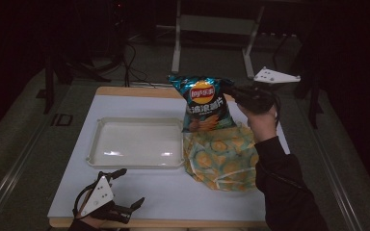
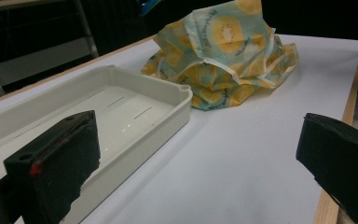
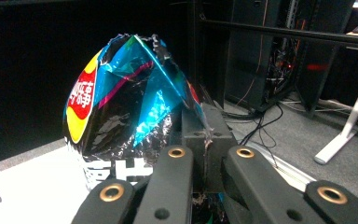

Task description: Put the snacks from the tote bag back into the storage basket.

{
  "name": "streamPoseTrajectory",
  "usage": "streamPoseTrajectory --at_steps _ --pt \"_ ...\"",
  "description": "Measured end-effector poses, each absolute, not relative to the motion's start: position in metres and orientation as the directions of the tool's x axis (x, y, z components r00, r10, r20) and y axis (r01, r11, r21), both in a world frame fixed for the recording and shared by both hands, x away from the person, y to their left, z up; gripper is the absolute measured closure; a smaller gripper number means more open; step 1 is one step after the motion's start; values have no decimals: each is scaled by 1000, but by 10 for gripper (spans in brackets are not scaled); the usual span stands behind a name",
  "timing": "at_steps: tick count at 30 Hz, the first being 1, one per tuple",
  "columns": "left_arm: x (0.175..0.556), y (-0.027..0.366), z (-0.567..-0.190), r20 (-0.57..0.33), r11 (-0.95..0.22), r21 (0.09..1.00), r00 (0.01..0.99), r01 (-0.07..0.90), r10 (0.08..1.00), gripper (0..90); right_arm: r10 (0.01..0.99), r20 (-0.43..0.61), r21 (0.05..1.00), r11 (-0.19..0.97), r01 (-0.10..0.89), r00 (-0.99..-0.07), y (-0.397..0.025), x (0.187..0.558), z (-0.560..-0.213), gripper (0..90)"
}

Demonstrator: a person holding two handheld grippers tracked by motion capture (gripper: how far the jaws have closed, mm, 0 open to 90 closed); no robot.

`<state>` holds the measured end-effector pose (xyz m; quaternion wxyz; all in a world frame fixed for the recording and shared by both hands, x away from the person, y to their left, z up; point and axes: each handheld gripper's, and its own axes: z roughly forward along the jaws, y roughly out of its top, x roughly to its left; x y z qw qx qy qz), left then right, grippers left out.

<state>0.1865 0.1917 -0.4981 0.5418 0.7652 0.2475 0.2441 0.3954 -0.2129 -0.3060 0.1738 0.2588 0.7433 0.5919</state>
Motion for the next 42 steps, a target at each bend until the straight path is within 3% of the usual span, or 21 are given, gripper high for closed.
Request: streamPoseTrajectory --at_steps 42 --pt "184 194 -497 105 -283 953 761 106 640 1 512 66 970 167 175 -856 -78 388 -337 900"
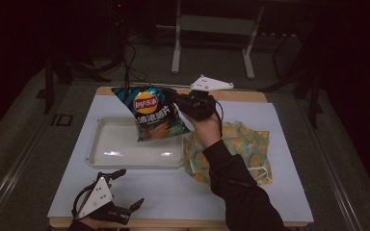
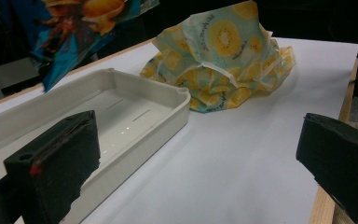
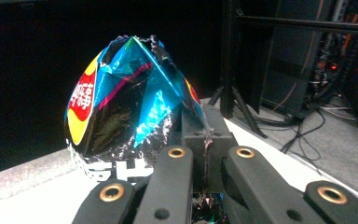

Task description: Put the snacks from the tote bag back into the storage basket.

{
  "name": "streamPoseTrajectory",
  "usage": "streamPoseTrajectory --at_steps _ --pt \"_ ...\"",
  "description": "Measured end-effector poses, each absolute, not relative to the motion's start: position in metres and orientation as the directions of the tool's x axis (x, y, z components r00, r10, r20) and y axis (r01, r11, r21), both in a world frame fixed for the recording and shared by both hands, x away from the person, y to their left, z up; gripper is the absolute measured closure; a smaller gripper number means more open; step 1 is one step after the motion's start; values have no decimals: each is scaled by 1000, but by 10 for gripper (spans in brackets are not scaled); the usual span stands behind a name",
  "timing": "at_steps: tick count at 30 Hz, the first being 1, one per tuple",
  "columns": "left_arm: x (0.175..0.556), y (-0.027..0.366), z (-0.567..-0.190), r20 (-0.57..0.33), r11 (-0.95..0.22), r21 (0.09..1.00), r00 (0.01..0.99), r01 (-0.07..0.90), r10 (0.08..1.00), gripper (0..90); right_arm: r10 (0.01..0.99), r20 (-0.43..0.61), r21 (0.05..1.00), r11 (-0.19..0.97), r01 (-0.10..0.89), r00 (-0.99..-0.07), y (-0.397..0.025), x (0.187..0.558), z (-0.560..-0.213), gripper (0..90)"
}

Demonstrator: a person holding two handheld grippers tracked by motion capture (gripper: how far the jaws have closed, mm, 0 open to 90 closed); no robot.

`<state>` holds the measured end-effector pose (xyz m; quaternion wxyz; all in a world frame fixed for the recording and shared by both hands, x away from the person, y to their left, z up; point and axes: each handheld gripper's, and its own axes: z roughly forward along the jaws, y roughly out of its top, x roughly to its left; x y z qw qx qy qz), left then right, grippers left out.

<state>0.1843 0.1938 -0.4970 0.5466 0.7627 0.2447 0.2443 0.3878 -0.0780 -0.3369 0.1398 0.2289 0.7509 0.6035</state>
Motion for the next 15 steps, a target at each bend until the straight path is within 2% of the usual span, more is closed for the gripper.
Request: streamPoseTrajectory --at_steps 8,15 --pt "184 194 -497 105 -281 954 762 105 640 1 513 108 976 106 188 -851 -58 385 -345 900" --pt "183 194 -497 105 -279 955 763 101 638 1 518 120 973 107 203 -847 -41 385 -361 900"
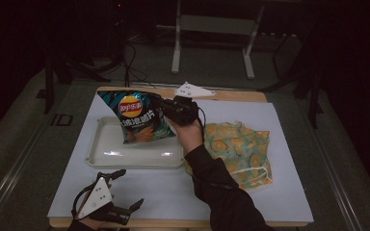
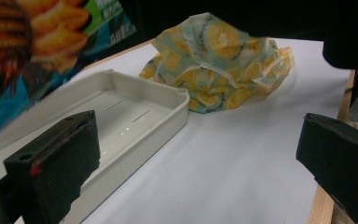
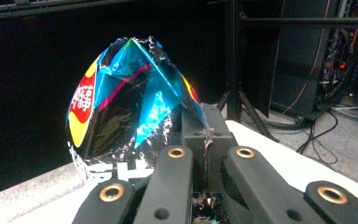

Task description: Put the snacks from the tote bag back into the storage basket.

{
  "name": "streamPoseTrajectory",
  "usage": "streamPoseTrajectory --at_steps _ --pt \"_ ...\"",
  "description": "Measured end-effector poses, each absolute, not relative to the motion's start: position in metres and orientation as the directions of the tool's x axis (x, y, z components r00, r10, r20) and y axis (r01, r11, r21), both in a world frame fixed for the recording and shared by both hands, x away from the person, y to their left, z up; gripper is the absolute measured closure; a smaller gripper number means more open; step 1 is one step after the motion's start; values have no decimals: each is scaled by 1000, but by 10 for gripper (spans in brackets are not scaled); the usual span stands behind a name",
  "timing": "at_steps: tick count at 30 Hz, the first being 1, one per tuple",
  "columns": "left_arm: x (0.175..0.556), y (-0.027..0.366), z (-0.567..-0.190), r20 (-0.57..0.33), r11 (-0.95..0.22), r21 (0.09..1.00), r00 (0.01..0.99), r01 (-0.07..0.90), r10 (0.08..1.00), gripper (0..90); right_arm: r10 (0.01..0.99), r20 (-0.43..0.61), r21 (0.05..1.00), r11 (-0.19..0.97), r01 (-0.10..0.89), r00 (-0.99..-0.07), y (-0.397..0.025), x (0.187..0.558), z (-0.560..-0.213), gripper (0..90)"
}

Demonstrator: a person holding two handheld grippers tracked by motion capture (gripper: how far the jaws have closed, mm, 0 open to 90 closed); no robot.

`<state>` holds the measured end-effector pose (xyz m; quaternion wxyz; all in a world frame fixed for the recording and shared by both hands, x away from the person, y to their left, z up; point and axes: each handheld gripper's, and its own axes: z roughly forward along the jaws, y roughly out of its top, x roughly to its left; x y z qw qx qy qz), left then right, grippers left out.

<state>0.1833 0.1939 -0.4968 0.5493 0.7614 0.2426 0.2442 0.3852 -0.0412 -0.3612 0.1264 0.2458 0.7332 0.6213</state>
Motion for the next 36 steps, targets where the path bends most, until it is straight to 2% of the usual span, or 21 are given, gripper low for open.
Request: streamPoseTrajectory --at_steps 22,29,36 --pt "184 193 -497 114 -292 951 769 98 629 1 515 210 933 148 328 -831 -23 381 -432 900" --pt "184 193 -498 115 -295 951 768 99 630 1 521 251 920 134 368 -816 -34 379 -445 900" --pt "184 193 -498 117 -298 949 768 100 630 1 555 240 907 164 388 -796 -37 382 -451 900"
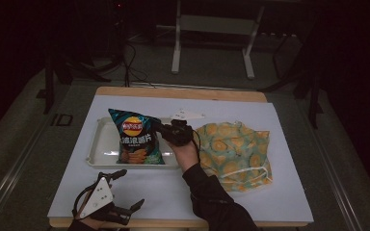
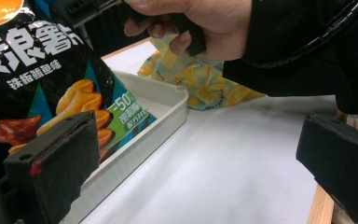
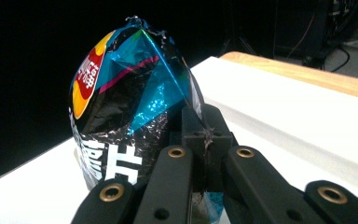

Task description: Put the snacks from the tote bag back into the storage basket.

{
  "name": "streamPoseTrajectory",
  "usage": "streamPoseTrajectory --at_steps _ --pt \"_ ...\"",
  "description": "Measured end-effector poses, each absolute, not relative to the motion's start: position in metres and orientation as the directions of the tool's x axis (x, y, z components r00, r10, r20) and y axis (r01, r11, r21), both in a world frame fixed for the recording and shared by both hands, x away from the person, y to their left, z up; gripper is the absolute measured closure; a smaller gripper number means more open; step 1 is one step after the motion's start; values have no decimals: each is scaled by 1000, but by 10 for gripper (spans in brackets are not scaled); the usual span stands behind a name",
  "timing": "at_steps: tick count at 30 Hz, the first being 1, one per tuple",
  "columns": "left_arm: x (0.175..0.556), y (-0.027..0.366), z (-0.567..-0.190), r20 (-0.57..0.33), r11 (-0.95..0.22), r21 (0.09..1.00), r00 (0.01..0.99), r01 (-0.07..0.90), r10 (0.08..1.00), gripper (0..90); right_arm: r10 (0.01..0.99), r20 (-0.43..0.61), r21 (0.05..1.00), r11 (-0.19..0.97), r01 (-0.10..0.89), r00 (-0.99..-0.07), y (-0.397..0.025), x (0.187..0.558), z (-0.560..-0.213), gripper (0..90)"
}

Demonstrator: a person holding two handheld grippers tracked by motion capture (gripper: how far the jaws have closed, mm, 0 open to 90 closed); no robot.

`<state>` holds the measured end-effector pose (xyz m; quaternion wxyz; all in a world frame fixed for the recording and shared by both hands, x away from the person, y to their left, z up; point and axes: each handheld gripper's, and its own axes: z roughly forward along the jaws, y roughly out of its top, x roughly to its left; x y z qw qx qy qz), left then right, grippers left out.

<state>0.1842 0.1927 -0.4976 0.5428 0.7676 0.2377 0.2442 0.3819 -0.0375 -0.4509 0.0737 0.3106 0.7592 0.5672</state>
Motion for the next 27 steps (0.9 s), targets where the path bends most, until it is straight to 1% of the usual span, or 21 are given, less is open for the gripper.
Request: streamPoseTrajectory --at_steps 5,8,9,12,18,23,27 --pt "184 193 -498 117 -298 949 769 100 629 1 597 275 882 155 445 -754 -39 388 -458 892" --pt "184 193 -498 116 -296 950 769 99 629 1 615 292 870 148 471 -733 -40 392 -458 784" --pt "184 193 -498 116 -297 950 769 99 629 1 623 290 870 145 472 -726 -41 392 -457 764" --pt "184 193 -498 114 -298 949 771 102 627 1 641 258 875 161 456 -723 -41 391 -452 704" --pt "184 193 -497 111 -293 951 770 102 629 1 674 220 882 172 439 -705 -47 388 -443 670" --pt "184 193 -497 112 -294 950 770 102 628 1 679 206 884 180 432 -705 -55 386 -433 644" --pt "184 193 -498 111 -295 950 770 104 629 1 671 175 889 207 408 -721 -62 384 -419 596"
